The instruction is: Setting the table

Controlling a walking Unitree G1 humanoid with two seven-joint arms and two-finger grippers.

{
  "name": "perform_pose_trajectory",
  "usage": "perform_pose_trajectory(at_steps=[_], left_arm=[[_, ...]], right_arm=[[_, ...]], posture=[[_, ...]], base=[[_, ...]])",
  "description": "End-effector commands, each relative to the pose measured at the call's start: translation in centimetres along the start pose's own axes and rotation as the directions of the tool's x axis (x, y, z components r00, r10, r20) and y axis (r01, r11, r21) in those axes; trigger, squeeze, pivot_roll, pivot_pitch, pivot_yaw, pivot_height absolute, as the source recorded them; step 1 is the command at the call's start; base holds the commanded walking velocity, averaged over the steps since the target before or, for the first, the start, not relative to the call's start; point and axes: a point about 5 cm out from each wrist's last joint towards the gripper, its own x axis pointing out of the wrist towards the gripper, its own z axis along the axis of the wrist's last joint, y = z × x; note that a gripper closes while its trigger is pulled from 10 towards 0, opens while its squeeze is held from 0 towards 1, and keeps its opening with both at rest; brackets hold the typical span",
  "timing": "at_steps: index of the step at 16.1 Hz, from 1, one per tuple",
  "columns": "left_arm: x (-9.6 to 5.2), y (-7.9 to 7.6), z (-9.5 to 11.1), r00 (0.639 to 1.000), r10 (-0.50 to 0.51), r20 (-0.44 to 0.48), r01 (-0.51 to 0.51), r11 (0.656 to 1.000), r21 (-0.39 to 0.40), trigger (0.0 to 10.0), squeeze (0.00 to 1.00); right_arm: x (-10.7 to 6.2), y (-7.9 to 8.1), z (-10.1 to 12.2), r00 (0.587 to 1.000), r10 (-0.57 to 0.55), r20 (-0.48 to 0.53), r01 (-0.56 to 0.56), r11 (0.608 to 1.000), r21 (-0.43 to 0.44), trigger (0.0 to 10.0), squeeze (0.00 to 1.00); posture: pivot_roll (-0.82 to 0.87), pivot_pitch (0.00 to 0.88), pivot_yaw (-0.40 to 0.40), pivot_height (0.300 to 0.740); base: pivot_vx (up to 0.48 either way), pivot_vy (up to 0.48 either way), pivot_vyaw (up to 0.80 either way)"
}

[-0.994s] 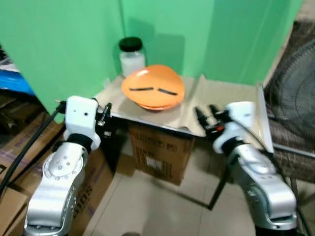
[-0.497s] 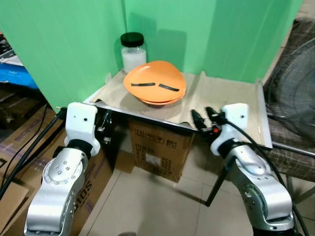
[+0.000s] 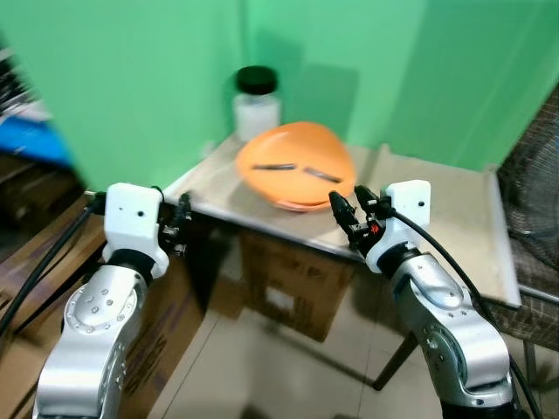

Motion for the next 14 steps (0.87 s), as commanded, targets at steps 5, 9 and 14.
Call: perform_pose_trajectory(at_steps=[5,9,14], left_arm=[[0.1,0.1,0.3,1.000,-0.025,0.009,0.025,0.999,0.030,10.0,0.65],[0.1,-0.1,0.1,0.999,-0.037,0.003,0.037,0.999,0.028,10.0,0.64],[0.7,1.0,-0.4,0.999,-0.025,-0.029,0.025,1.000,-0.010,10.0,1.00]], right_arm=[[-0.1,-0.7,0.5,0.999,-0.042,0.021,0.041,0.999,0.035,10.0,0.00],[0.1,-0.8,0.5,1.000,-0.024,0.016,0.023,0.999,0.042,10.0,0.00],[2.4,-1.6,0.4,0.998,0.059,0.016,-0.060,0.991,0.119,10.0,0.00]], posture=[[0.04,0.000,0.034,0.740],[0.04,0.000,0.032,0.740],[0.04,0.000,0.040,0.740]], base=[[0.379,0.000,-0.24],[0.361,0.000,-0.40],[0.052,0.000,0.00]])
